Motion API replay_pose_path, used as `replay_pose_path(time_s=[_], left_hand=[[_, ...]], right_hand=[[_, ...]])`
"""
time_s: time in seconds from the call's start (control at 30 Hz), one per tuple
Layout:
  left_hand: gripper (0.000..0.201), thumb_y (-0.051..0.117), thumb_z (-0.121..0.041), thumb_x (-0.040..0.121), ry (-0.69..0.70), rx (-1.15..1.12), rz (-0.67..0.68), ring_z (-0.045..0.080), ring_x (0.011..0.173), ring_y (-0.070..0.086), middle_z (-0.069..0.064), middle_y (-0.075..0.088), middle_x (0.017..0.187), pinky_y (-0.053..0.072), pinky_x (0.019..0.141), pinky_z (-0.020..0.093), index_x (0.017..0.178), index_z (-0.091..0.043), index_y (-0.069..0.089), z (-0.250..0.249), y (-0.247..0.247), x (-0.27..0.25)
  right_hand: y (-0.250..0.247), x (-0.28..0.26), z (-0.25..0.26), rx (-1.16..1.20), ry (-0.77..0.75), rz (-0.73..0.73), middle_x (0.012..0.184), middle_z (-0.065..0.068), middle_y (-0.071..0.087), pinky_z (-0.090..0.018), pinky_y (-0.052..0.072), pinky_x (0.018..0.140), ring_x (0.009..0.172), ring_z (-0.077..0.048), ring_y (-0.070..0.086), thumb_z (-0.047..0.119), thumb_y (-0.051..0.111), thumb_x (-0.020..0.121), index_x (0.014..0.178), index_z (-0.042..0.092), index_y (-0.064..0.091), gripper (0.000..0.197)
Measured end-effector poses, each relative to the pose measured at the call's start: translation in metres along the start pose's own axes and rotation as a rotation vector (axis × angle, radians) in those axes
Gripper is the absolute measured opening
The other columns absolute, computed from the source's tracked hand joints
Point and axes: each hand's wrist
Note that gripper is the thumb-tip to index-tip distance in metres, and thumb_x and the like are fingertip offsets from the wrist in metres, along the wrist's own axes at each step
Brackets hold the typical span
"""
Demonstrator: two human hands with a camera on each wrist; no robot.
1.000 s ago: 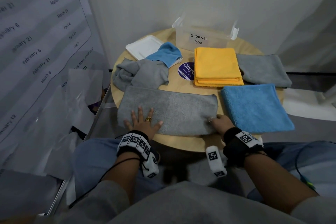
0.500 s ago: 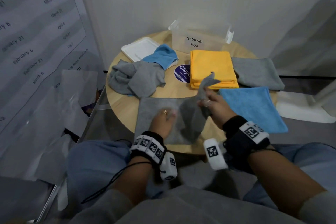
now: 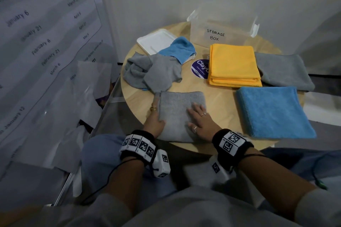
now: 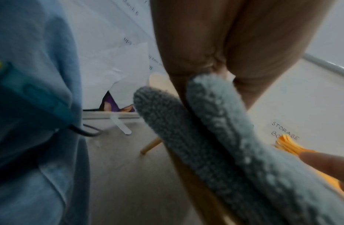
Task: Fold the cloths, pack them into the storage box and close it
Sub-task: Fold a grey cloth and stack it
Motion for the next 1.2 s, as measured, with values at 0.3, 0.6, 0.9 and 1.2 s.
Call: replay_pose_path(time_s=[0.3, 0.6, 0.9, 1.2], left_hand=[[0.058, 0.049, -0.001, 0.087, -0.08, 0.025, -0.102, 0.025, 0.126, 0.045, 0.008, 0.046, 0.136, 0.036, 0.102, 0.028, 0.142, -0.015, 0.034, -0.005, -0.008, 0.005], [0.045, 0.059, -0.029, 0.089, -0.289, 0.224, -0.243, 0.032, 0.114, 0.055, 0.015, 0.059, 0.125, 0.044, 0.092, 0.033, 0.127, -0.006, 0.055, -0.03, -0.008, 0.064], [0.031, 0.066, -0.022, 0.086, 0.008, 0.056, -0.293, 0.023, 0.096, 0.061, 0.01, 0.066, 0.103, 0.048, 0.086, 0.032, 0.108, 0.0, 0.065, -0.044, 0.0, 0.076], [0.062, 0.069, -0.035, 0.082, -0.133, 0.301, -0.267, 0.033, 0.126, 0.042, 0.016, 0.042, 0.138, 0.037, 0.105, 0.039, 0.132, -0.006, 0.048, -0.024, -0.012, 0.055]], right_hand=[[0.019, 0.005, -0.004, -0.224, 0.053, 0.099, 0.155, -0.006, -0.024, -0.044, -0.005, 0.117, 0.143, -0.029, -0.023, 0.051, 0.033, 0.096, 0.15, 0.029, -0.004, 0.069], [0.019, 0.006, -0.01, -0.201, 0.037, 0.115, 0.156, -0.003, -0.023, -0.045, -0.003, 0.117, 0.143, -0.025, -0.022, 0.053, 0.035, 0.094, 0.149, 0.032, -0.005, 0.071], [0.01, 0.003, -0.011, -0.157, 0.039, 0.139, 0.157, -0.001, -0.017, -0.047, 0.001, 0.117, 0.145, -0.023, -0.015, 0.053, 0.041, 0.093, 0.149, 0.033, 0.005, 0.07], [-0.045, 0.052, 0.021, -0.048, -0.005, -0.224, 0.124, -0.013, 0.051, -0.036, 0.037, 0.099, 0.119, -0.03, 0.045, 0.019, 0.05, 0.092, 0.117, 0.009, 0.059, 0.029]])
Point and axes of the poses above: each hand's wrist, its own x-axis towards the middle knuckle, its own y-axis out of the palm, z = x × y
